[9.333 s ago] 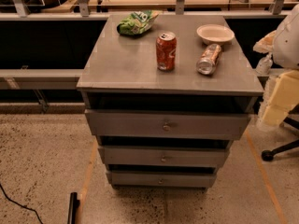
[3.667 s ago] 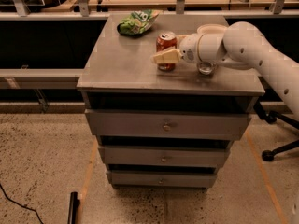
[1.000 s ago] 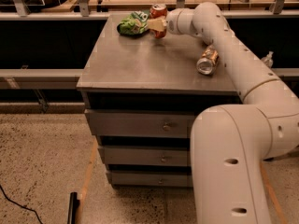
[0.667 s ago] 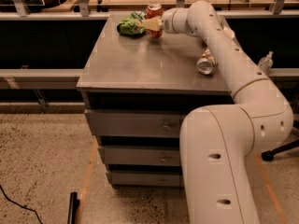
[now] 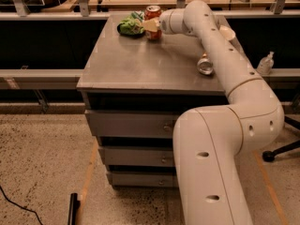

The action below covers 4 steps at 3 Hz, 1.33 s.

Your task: Move coke can near green rice chip bag

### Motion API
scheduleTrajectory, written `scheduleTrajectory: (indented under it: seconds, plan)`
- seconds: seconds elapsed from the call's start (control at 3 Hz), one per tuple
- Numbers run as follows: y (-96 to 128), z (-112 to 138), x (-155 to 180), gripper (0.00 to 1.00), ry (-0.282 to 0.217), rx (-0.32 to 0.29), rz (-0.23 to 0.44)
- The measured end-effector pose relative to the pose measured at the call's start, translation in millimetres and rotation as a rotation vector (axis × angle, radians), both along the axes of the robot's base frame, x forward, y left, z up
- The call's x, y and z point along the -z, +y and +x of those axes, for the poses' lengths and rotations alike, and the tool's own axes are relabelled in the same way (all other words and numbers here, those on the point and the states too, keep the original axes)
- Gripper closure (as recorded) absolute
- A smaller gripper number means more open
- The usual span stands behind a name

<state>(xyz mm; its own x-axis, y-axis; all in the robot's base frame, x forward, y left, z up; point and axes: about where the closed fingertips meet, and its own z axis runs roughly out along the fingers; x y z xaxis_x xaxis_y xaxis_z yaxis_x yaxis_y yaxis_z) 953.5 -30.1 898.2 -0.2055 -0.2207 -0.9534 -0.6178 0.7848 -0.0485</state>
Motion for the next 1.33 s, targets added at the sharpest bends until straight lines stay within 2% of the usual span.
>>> scheduleTrajectory:
  seconds: [0.33, 0.67, 1.0, 1.33]
  plan:
    - [2.2, -1.9, 3.5, 0.12, 0.019, -0.012, 0.005]
    - [-0.8, -7.1, 0.7, 0.00, 0.031, -0.022, 0.009]
    - [-22.4, -16.5, -16.4, 0.00, 0.016, -0.001, 0.012]
    - [-53.4, -43.4, -42.2, 0.00, -0.025, 0.000, 0.015]
